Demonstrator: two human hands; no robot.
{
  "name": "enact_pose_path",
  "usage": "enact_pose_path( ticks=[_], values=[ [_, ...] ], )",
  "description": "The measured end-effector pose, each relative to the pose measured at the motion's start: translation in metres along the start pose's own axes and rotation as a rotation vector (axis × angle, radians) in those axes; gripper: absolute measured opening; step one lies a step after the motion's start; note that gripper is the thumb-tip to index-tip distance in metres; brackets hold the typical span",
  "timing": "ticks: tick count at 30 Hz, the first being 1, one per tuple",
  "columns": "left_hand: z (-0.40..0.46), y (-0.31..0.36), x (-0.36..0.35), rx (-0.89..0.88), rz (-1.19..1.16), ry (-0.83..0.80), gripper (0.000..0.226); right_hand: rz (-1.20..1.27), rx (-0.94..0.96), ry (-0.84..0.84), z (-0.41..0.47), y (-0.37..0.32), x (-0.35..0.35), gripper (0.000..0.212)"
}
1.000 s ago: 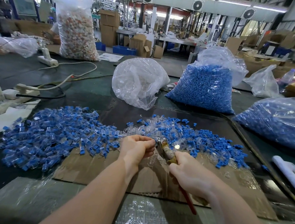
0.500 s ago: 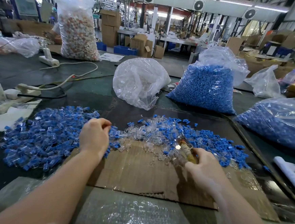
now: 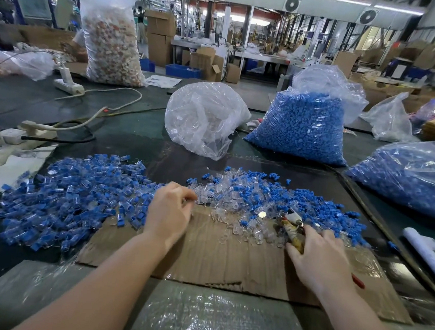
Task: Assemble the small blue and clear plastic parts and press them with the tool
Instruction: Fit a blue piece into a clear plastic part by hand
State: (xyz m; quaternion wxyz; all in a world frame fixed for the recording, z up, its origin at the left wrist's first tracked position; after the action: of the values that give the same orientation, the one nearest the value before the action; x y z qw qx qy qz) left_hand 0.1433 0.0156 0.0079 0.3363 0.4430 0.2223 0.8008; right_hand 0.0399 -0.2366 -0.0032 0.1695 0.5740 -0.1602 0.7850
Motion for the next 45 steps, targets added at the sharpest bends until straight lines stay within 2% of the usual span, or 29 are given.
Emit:
enact_pose_path(
  ticks=[4,9,12,14,16,19,24,31,35,42,45],
  values=[
    [-0.023,0.029,-0.036,-0.062,-0.084,-0.225,0.016,-0.014,0.005,0.002,0.000,0.000,0.001,0.058],
    [-0.040,0.037,-0.052,-0.087,-0.056,-0.286,0.030,-0.018,-0.011,0.016,-0.001,0.000,0.006,0.060],
    [-0.043,0.035,-0.050,-0.096,-0.056,-0.278,0.028,0.130,0.063,0.198,0.000,-0.016,0.018,0.048],
    [-0.043,0.034,-0.047,-0.103,-0.075,-0.254,0.022,0.270,0.173,0.240,0.001,-0.036,0.021,0.034],
    [-0.042,0.032,-0.043,-0.091,-0.094,-0.217,0.015,0.331,0.259,0.215,0.002,-0.057,0.019,0.021],
    [-0.041,0.029,-0.040,-0.049,-0.126,-0.168,0.009,0.305,0.307,0.164,0.008,-0.078,0.013,0.016],
    [-0.041,0.028,-0.041,-0.047,-0.138,-0.147,0.017,0.126,0.292,0.073,0.022,-0.095,0.009,0.012],
    [-0.042,0.030,-0.045,-0.109,-0.100,-0.188,0.026,0.032,0.220,-0.069,0.035,-0.107,0.007,0.022],
    [-0.042,0.030,-0.046,-0.086,-0.110,-0.217,0.023,0.046,0.180,-0.136,0.039,-0.106,0.003,0.024],
    [-0.044,0.030,-0.049,-0.076,-0.094,-0.281,0.019,0.051,0.189,-0.155,0.039,-0.107,-0.002,0.027],
    [-0.043,0.031,-0.049,-0.077,-0.115,-0.287,0.021,0.079,0.210,-0.031,0.035,-0.104,0.003,0.016]
  ],
)
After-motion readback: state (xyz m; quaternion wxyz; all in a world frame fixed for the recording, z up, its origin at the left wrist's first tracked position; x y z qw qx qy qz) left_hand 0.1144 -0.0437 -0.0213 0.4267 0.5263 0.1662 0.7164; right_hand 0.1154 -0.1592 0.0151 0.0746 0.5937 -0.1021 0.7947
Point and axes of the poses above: each hand's wrist, its own z-axis towards the middle knuckle, its own x-axis out of the back of the hand, y = z × x, the point moved 6 cm from there along z, towards the middle knuckle, and after that the axes turned 10 degrees about y, right-handed, at the moved point
